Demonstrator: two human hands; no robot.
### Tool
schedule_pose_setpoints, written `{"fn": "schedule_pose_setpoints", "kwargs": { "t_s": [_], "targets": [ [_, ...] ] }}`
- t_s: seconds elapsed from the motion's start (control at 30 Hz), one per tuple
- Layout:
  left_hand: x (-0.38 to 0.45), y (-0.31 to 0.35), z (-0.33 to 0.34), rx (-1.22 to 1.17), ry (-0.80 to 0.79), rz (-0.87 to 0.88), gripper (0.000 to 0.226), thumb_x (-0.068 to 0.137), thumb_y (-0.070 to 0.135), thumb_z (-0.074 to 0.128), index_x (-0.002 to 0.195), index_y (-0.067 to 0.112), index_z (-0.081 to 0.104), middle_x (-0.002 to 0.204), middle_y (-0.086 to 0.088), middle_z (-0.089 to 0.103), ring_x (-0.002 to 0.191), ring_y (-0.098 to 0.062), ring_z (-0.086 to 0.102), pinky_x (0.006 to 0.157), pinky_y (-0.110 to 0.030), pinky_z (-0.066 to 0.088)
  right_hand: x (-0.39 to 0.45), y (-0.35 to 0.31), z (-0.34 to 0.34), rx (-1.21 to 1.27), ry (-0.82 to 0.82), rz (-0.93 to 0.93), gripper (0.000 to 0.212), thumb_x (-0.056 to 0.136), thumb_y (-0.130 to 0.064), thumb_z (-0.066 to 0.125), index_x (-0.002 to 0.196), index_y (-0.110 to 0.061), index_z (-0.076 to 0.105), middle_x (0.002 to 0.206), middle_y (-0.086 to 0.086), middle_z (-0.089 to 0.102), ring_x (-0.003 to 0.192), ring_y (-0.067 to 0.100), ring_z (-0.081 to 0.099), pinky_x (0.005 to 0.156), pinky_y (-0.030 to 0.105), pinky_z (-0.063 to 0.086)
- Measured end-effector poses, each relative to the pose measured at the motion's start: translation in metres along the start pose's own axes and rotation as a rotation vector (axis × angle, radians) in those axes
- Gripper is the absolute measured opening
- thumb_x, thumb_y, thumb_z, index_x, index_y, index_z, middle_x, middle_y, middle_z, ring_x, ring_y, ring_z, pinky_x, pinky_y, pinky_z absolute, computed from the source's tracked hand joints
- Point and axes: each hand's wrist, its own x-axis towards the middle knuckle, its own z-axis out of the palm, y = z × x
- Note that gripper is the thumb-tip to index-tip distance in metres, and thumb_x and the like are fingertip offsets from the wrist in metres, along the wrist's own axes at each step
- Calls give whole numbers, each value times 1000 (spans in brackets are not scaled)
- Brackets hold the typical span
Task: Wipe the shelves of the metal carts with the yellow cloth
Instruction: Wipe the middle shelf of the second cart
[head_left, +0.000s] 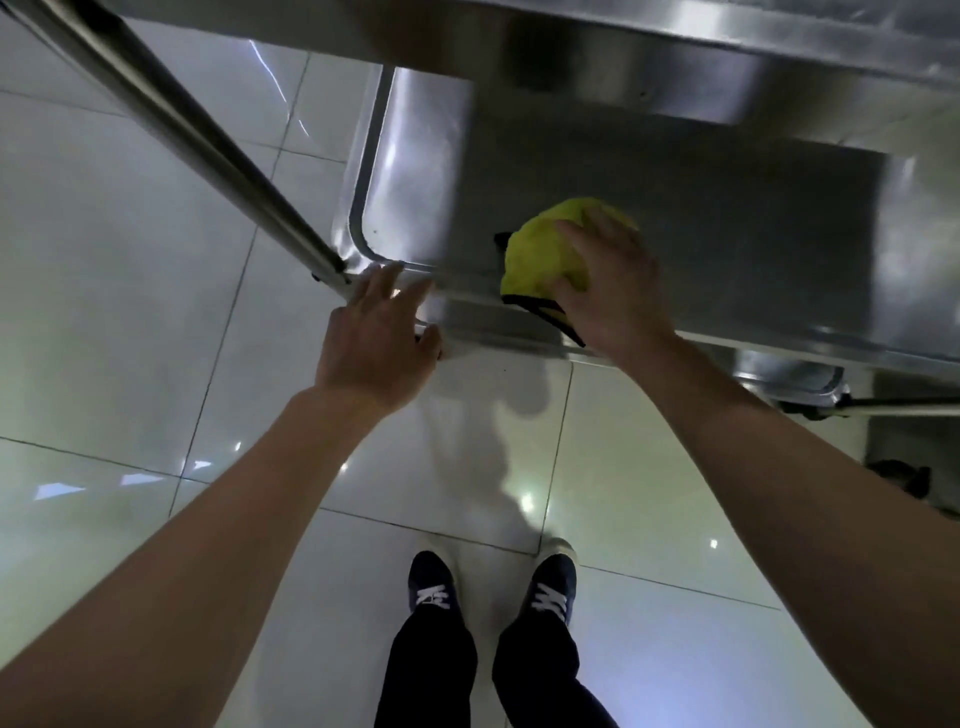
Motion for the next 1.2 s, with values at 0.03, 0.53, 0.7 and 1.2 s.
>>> {"fn": "schedule_pose_setpoints", "kwargs": {
  "t_s": [0.03, 0.53, 0.7, 1.2],
  "targets": [
    [4, -4, 4, -2, 16, 5, 51, 93, 25, 58, 143, 25, 49, 156, -5, 37, 147, -25, 26, 109, -49, 40, 4, 0, 6, -4, 6, 2, 54, 89, -36, 60, 142, -32, 47, 157, 3, 32, 142, 32, 30, 115, 50, 28],
    [23, -33, 53, 111, 254, 7, 47, 87, 20, 62, 134, 29, 61, 144, -8, 48, 141, -29, 36, 98, -50, 40, 16, -13, 51, -41, 49, -70, 44, 101, -22, 44, 145, -25, 44, 164, 4, 12, 149, 32, 9, 113, 67, 10],
    [27, -37, 62, 115, 371, 24, 42, 85, 31, 62, 126, 34, 67, 135, -2, 57, 129, -27, 49, 91, -44, 41, 36, -38, 69, -34, 68, -186, 49, 96, -14, 43, 144, -24, 42, 163, 4, 16, 149, 31, 11, 114, 65, 11],
    [25, -68, 90, 90, 518, 45, 59, 84, 18, 63, 141, 30, 53, 147, -7, 43, 138, -27, 39, 94, -45, 41, 73, -53, 86, -101, 68, -217, 50, 98, -25, 43, 146, -36, 39, 164, 4, 12, 150, 28, 11, 114, 69, 2]
  ]
}}
